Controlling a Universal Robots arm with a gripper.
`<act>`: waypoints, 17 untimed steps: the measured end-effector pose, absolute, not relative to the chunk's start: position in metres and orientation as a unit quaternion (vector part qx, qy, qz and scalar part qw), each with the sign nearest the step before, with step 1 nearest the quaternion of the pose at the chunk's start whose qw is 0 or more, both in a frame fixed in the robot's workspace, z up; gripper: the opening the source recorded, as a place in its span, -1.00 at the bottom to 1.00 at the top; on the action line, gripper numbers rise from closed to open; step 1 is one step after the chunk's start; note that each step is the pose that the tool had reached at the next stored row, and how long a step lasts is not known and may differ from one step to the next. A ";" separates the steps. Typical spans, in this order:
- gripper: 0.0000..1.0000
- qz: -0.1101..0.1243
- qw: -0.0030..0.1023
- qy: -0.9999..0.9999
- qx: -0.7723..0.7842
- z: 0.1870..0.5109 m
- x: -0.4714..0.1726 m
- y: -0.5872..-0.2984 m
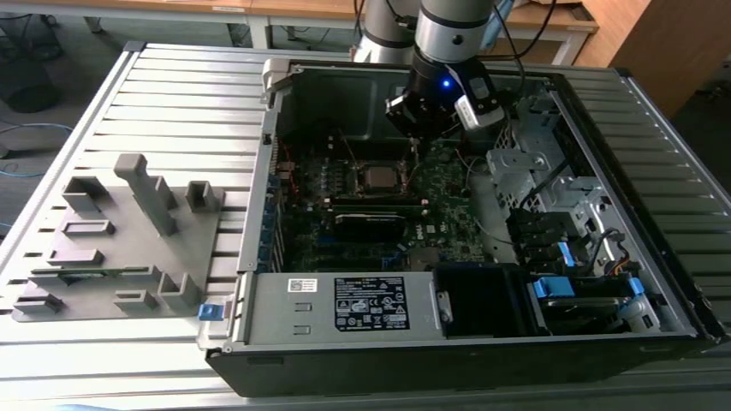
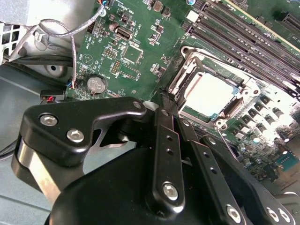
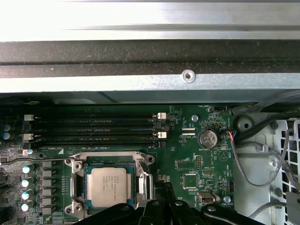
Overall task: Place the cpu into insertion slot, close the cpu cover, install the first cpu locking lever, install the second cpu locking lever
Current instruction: 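Close the cpu cover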
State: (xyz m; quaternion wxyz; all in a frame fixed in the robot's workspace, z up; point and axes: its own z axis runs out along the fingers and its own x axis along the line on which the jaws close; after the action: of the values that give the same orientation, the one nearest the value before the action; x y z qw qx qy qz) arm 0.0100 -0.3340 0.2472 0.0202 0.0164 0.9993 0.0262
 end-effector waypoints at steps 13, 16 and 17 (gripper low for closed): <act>-0.79 0.026 0.020 0.999 0.016 0.247 0.001 -0.334; -0.79 0.026 0.020 0.999 0.016 0.247 0.000 -0.334; -0.79 0.026 0.020 0.999 0.016 0.247 -0.001 -0.334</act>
State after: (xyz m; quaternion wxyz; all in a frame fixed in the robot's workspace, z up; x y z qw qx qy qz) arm -0.0006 -0.3340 0.2468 0.0202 0.0164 0.9993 0.0261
